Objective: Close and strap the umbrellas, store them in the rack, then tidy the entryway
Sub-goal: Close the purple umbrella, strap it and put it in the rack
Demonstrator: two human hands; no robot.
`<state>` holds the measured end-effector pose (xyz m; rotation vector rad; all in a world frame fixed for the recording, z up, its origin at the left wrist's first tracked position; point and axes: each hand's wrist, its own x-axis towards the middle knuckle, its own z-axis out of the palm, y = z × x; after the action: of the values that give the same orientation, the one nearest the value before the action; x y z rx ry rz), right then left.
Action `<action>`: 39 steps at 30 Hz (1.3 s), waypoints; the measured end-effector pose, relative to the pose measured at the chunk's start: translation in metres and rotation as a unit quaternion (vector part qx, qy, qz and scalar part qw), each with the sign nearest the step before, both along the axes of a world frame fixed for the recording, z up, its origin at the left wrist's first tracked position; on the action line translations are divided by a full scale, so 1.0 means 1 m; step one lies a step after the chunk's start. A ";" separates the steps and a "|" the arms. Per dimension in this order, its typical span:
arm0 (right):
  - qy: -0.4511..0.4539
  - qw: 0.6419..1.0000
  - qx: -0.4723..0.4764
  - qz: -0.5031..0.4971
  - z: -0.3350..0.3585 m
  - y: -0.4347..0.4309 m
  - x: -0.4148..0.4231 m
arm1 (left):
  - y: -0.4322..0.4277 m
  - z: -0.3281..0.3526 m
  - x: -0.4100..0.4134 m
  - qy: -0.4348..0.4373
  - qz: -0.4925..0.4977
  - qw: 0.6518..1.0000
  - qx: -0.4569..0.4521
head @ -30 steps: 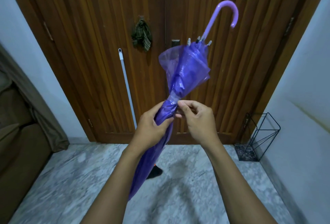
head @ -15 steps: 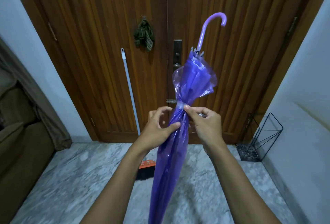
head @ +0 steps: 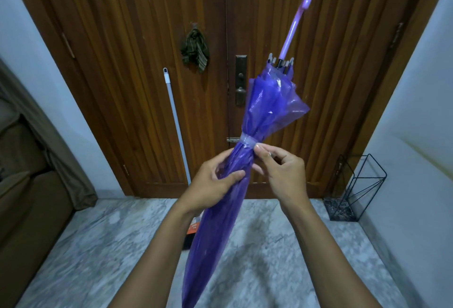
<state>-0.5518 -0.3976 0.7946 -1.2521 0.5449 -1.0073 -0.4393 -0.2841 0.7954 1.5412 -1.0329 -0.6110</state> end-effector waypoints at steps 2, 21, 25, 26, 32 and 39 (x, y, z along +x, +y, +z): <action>-0.018 1.000 0.012 0.007 -0.003 -0.003 -0.004 | 0.003 -0.001 0.002 0.041 -0.020 0.999 -0.006; 0.002 0.994 -0.008 -0.111 0.004 0.012 -0.003 | -0.009 0.000 -0.021 -0.136 0.039 0.990 0.005; 0.022 0.995 -0.042 -0.093 0.009 0.015 -0.004 | -0.013 0.004 -0.031 -0.204 0.086 0.975 -0.022; 0.033 0.994 -0.054 -0.085 0.009 0.015 -0.003 | -0.013 0.006 -0.032 -0.202 0.104 0.973 -0.033; -0.005 1.000 -0.008 0.004 0.016 0.008 -0.007 | -0.005 0.021 -0.019 -0.129 0.040 0.990 -0.045; -0.020 0.999 0.026 0.041 0.010 0.003 -0.010 | 0.000 0.010 -0.009 -0.016 -0.002 0.999 -0.048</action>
<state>-0.5618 -0.3948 0.8048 -1.1961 0.4822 -0.9412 -0.4483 -0.2845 0.8054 1.4696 -1.0743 -0.5345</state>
